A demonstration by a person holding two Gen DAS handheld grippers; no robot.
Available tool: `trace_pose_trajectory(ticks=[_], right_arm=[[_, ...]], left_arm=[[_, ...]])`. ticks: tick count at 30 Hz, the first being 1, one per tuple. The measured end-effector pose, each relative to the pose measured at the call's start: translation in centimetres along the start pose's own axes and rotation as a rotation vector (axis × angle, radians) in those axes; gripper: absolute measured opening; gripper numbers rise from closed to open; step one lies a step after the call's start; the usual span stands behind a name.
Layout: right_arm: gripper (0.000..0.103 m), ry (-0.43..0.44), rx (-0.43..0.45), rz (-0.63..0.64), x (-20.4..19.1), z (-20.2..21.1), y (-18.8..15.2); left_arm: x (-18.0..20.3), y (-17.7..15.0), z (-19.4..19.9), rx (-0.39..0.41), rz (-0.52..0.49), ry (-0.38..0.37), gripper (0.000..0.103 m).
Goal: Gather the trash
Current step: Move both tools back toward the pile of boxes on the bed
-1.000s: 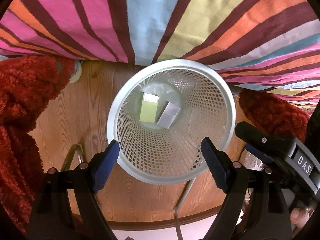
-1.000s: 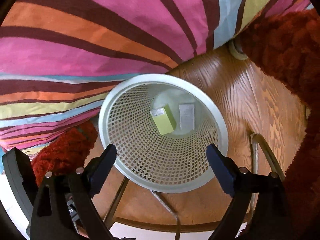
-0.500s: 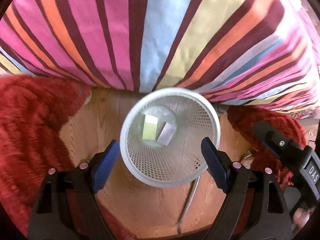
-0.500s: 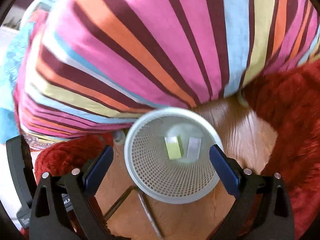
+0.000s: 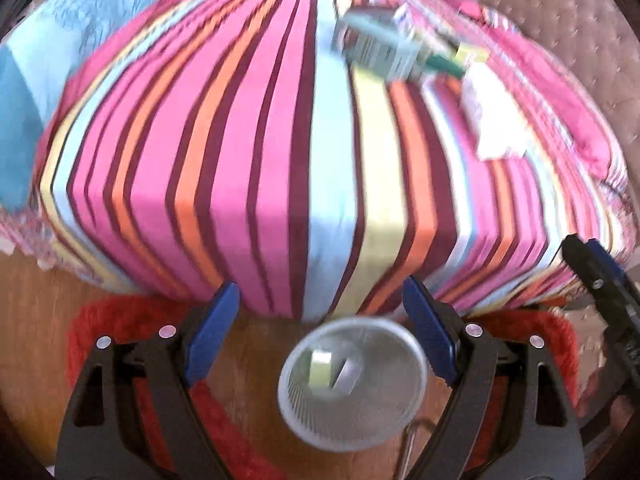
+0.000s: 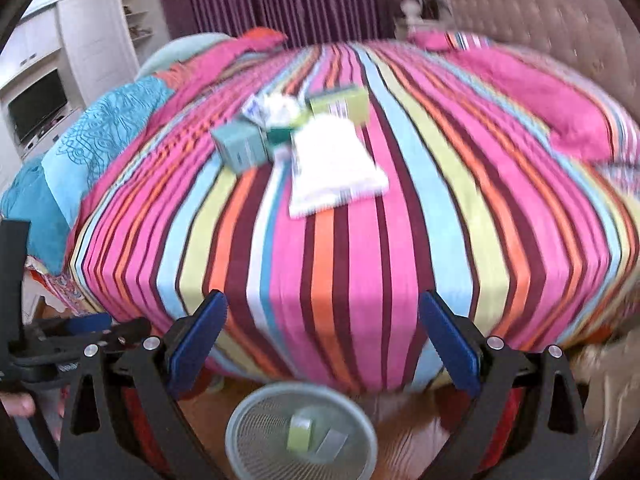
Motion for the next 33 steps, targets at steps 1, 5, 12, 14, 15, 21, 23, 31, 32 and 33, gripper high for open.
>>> trace_pose_trajectory(ticks=[1, 5, 12, 14, 15, 21, 23, 31, 32, 33], right_arm=[[0.092, -0.003, 0.007, 0.005, 0.0, -0.1, 0.7], [0.092, 0.002, 0.028, 0.017, 0.3, -0.8, 2.7], [0.092, 0.019, -0.001, 0.02, 0.9, -2.1, 4.5], [0.092, 0.024, -0.004, 0.028, 0.9, -2.5, 5.0], [0.092, 0.025, -0.007, 0.033, 0.9, -2.7, 5.2], [0.092, 0.024, -0.015, 0.056, 0.8, -4.4, 6.4], [0.092, 0.032, -0.022, 0.059, 0.9, -5.0, 6.8], [0.092, 0.018, 0.001, 0.11, 0.5, -5.9, 7.7], [0.092, 0.014, 0.001, 0.116, 0.5, -6.2, 8.0], [0.092, 0.012, 0.002, 0.122, 0.5, -6.3, 8.2]], left_arm=[[0.2, 1.1, 0.4, 0.017, 0.006, -0.017, 0.082], [0.8, 3.9, 1.2, 0.051, 0.043, -0.043, 0.082], [2.5, 9.7, 1.0, 0.083, 0.085, -0.055, 0.082], [3.0, 11.2, 0.4, 0.08, 0.1, -0.054, 0.082], [3.1, 11.8, 0.2, 0.078, 0.109, -0.058, 0.082], [5.0, 16.2, -1.0, 0.075, 0.162, -0.091, 0.082], [5.7, 17.2, -1.6, 0.066, 0.162, -0.084, 0.082], [6.5, 20.4, -3.8, 0.042, 0.197, -0.059, 0.082], [6.5, 20.7, -4.2, 0.039, 0.203, -0.051, 0.082], [6.5, 20.9, -4.5, 0.035, 0.208, -0.047, 0.082]])
Point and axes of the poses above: each gripper's, at about its wrist camera, not at the fingertips, and z roughly against the way its jaws point, x to its right, y to its top, the point moved 3 cm from there along -z, roughly the way its jaws point, and after that the axes turned 8 degrees about -x, right-handed, at the moved point
